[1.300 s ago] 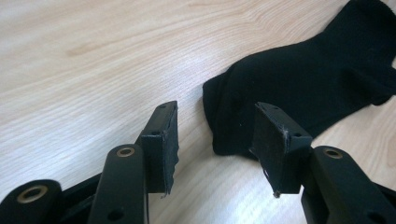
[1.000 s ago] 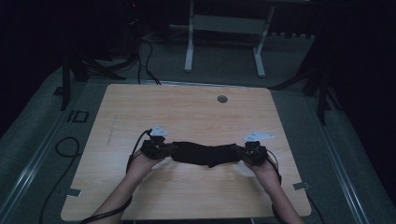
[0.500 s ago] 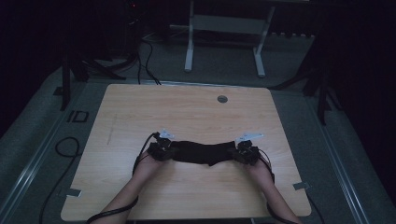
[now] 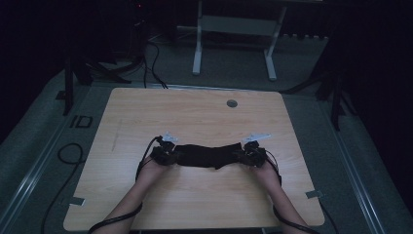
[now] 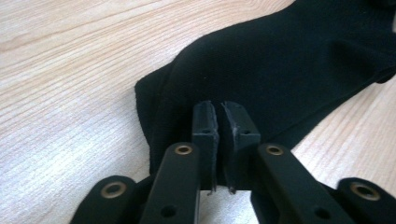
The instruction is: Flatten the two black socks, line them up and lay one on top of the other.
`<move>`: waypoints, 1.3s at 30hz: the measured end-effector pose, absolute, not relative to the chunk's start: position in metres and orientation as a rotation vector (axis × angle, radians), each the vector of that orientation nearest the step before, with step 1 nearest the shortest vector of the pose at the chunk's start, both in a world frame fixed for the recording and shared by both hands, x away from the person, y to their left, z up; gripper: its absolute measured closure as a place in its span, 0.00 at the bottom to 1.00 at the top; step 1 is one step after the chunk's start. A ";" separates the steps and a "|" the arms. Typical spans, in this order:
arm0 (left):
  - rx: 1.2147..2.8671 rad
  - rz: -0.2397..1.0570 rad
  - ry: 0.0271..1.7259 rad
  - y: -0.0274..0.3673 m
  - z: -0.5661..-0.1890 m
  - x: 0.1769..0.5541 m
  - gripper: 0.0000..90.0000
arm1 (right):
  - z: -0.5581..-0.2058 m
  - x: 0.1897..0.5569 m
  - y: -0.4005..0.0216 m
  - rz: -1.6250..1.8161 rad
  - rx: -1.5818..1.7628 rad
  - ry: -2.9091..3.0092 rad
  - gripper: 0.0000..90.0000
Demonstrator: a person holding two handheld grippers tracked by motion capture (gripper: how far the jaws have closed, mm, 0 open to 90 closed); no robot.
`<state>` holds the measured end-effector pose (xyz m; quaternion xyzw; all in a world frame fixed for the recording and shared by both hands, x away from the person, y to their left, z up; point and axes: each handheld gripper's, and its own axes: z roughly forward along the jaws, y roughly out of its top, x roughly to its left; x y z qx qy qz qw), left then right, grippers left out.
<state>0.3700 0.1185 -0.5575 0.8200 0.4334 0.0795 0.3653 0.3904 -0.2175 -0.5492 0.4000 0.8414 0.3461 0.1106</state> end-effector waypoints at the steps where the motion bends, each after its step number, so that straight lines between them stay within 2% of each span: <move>1: 2.094 0.209 1.107 0.119 -0.556 0.368 0.89 | -0.548 0.390 -0.217 1.023 1.172 2.468 0.78; 3: 2.056 0.203 1.080 0.119 -0.552 0.364 0.81 | -0.543 0.386 -0.216 1.040 1.143 2.468 0.71; 8: 2.053 0.215 1.005 0.118 -0.542 0.355 0.52 | -0.530 0.381 -0.216 1.080 1.088 2.450 0.49; 10: 2.048 0.216 0.995 0.119 -0.540 0.352 0.46 | -0.527 0.379 -0.216 1.084 1.070 2.443 0.40; 13: 2.043 0.218 0.985 0.120 -0.540 0.349 0.30 | -0.525 0.378 -0.218 1.109 1.077 2.440 0.23; 14: 2.038 0.224 0.985 0.120 -0.541 0.348 0.24 | -0.526 0.377 -0.218 1.106 1.066 2.457 0.15; 16: 2.033 0.234 0.995 0.121 -0.543 0.347 0.14 | -0.528 0.375 -0.219 1.082 1.050 2.461 0.15; 20: 2.030 0.250 0.989 0.122 -0.544 0.343 0.10 | -0.531 0.374 -0.225 1.123 1.073 2.446 0.14; 24: 2.034 0.290 0.960 0.124 -0.545 0.338 0.10 | -0.531 0.372 -0.229 1.154 1.072 2.424 0.14; 39: 2.005 0.273 1.002 0.148 -0.551 0.321 0.10 | -0.535 0.361 -0.253 1.145 1.069 2.414 0.14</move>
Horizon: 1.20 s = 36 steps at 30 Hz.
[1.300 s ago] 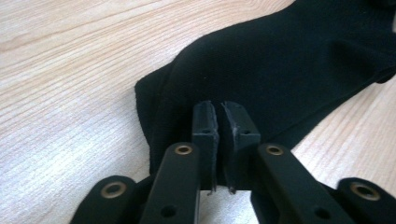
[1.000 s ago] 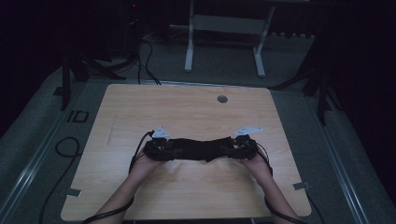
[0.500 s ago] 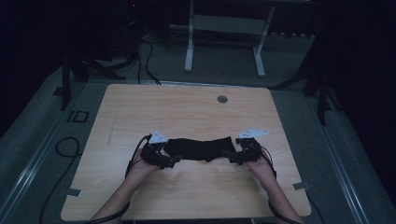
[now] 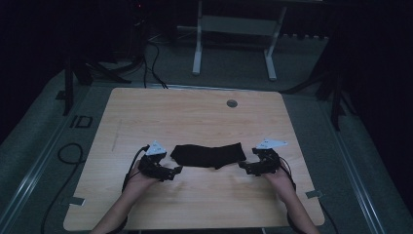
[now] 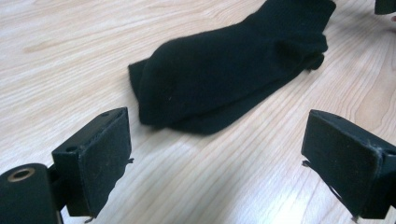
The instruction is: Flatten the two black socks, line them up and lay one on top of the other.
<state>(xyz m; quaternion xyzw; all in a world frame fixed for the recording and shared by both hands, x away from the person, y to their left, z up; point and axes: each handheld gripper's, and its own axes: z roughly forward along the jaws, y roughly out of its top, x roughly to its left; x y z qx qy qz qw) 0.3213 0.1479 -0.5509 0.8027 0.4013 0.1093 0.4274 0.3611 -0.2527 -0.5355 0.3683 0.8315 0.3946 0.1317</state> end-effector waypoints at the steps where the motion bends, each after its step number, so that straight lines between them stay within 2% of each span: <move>1: 2.002 0.272 1.003 0.150 -0.551 0.320 0.10 | -0.536 0.361 -0.255 1.144 1.070 2.413 0.14; 9: 2.007 0.253 1.037 0.165 -0.558 0.308 0.10 | -0.541 0.351 -0.273 1.148 1.116 2.396 0.15; 23: 1.987 0.294 1.043 0.191 -0.559 0.287 0.10 | -0.542 0.329 -0.316 1.126 1.214 2.324 0.15; 36: 1.916 0.361 1.126 0.227 -0.560 0.271 0.10 | -0.542 0.314 -0.348 1.115 1.326 2.242 0.15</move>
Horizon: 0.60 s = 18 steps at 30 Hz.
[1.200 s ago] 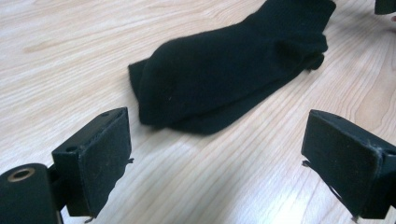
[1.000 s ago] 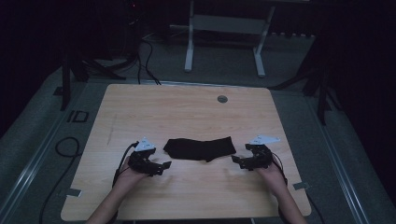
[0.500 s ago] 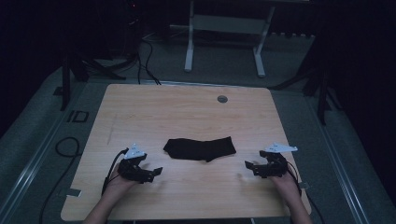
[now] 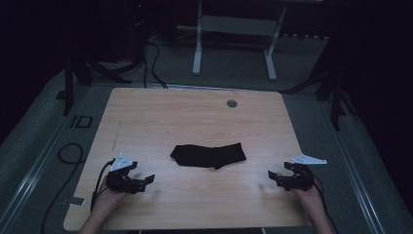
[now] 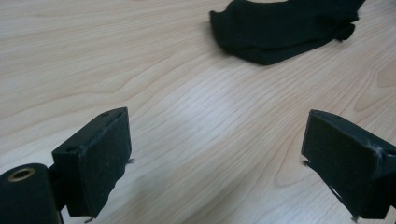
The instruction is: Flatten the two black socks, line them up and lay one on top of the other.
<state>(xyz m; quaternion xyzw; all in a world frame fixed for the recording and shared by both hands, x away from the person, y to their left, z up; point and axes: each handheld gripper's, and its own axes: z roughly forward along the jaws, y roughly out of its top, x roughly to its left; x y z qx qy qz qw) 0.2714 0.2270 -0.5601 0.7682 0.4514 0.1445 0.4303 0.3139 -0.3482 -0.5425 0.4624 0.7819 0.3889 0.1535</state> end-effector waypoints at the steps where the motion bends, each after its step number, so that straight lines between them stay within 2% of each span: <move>1: 1.911 0.362 1.130 0.229 -0.560 0.270 0.10 | -0.543 0.313 -0.350 1.113 1.331 2.237 0.15; 18: 1.872 0.380 1.165 0.247 -0.564 0.256 0.10 | -0.546 0.306 -0.363 1.118 1.377 2.167 0.15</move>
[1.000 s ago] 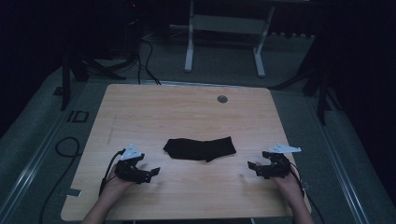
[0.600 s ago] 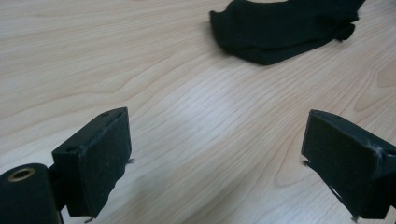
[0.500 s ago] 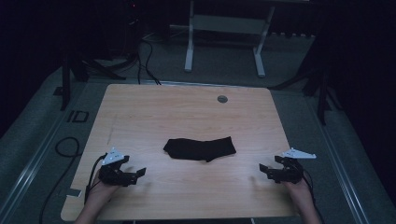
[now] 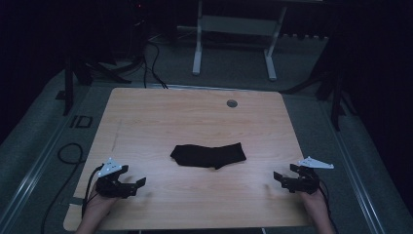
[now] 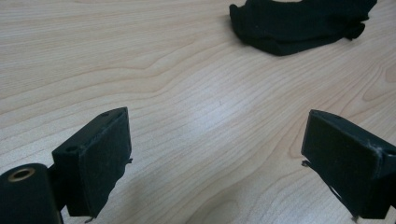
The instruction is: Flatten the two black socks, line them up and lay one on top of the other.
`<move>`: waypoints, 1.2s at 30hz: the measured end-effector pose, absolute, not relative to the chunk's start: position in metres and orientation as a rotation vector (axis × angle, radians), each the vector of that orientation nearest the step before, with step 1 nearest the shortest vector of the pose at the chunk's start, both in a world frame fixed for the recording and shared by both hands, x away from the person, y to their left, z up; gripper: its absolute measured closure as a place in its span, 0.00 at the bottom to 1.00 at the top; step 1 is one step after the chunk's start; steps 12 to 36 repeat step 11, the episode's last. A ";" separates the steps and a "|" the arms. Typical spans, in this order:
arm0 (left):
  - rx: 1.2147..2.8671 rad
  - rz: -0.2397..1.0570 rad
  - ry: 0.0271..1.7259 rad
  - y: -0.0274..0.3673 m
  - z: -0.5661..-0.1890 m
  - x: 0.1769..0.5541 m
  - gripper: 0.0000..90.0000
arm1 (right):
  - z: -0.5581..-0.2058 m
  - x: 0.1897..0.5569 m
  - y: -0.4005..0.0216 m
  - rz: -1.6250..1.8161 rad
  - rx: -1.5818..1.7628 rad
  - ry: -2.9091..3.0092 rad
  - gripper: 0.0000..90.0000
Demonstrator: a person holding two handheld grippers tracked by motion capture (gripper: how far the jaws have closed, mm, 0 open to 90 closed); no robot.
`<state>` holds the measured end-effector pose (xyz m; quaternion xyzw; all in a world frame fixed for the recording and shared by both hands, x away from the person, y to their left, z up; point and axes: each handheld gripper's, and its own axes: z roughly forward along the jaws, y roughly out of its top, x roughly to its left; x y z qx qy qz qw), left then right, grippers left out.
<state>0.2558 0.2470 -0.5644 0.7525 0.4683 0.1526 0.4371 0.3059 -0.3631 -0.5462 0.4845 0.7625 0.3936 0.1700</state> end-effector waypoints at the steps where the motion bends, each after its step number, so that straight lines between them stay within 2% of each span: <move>1: 1.874 0.384 1.162 0.247 -0.565 0.256 0.10 | -0.547 0.306 -0.364 1.112 1.379 2.166 0.15; 36: 1.873 0.383 1.158 0.246 -0.566 0.255 0.10 | -0.547 0.306 -0.367 1.116 1.393 2.152 0.15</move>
